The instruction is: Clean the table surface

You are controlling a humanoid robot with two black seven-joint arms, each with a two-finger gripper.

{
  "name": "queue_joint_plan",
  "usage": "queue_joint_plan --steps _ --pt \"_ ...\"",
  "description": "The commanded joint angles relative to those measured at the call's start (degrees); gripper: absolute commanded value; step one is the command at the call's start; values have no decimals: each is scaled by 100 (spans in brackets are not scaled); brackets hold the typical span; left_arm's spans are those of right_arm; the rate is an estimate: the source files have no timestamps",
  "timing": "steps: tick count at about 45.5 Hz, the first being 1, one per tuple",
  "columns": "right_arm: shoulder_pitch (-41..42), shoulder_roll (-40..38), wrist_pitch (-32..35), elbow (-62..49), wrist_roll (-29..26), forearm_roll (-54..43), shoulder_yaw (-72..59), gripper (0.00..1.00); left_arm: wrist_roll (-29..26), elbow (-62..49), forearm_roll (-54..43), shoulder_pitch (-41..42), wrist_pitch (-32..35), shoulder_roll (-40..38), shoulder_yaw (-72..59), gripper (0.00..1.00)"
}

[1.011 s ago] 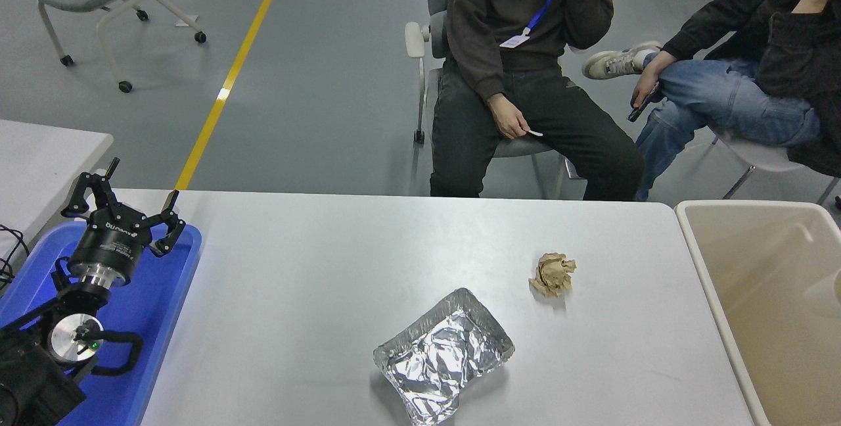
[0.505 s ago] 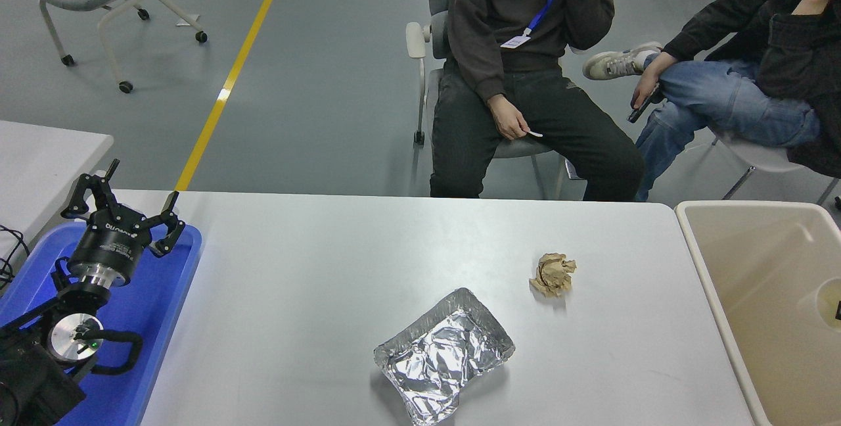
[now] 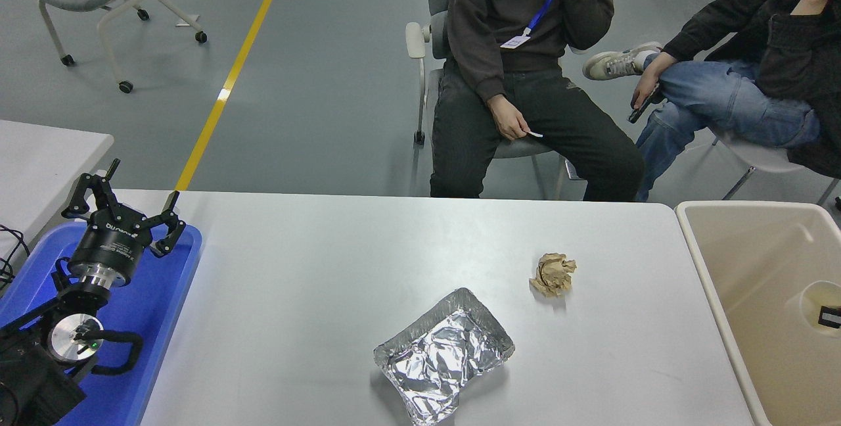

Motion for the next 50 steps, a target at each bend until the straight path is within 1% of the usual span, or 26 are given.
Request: queue_joint_plan --steps 1,7,8,11,12,14,15,16,21,33,43,50 --pt "-19 18 -44 -6 -12 4 -10 0 0 0 -1 0 -8 -6 4 100" --pt "-19 27 -88 -6 -12 4 -1 0 0 0 -1 0 1 3 -4 100" --pt "-10 27 -97 -6 -12 12 34 2 0 0 -1 0 1 3 -4 100" --pt "-19 36 -115 -6 -12 21 78 27 0 0 -1 0 -8 -6 4 100" --pt "-19 44 -123 -6 -12 30 87 37 0 0 -1 0 -8 -6 -4 100" --pt "-19 62 -115 -6 -12 126 105 64 0 0 -1 0 1 -6 4 100" --pt "-27 71 -97 -6 -12 196 96 79 0 0 -1 0 1 2 -4 100" --pt "-36 71 -80 -6 -12 267 35 100 0 0 -1 0 1 3 -4 100" --pt "-89 71 -44 -6 -21 487 -1 100 0 0 -1 0 1 -6 -4 100" --pt "-36 71 -106 -23 -21 566 131 100 0 0 -1 0 1 3 4 100" --pt "78 27 -36 -23 -21 1673 96 100 -9 0 -1 0 1 3 4 100" --pt "254 -43 -9 -23 -30 1823 122 100 -9 0 -1 0 1 3 4 100"
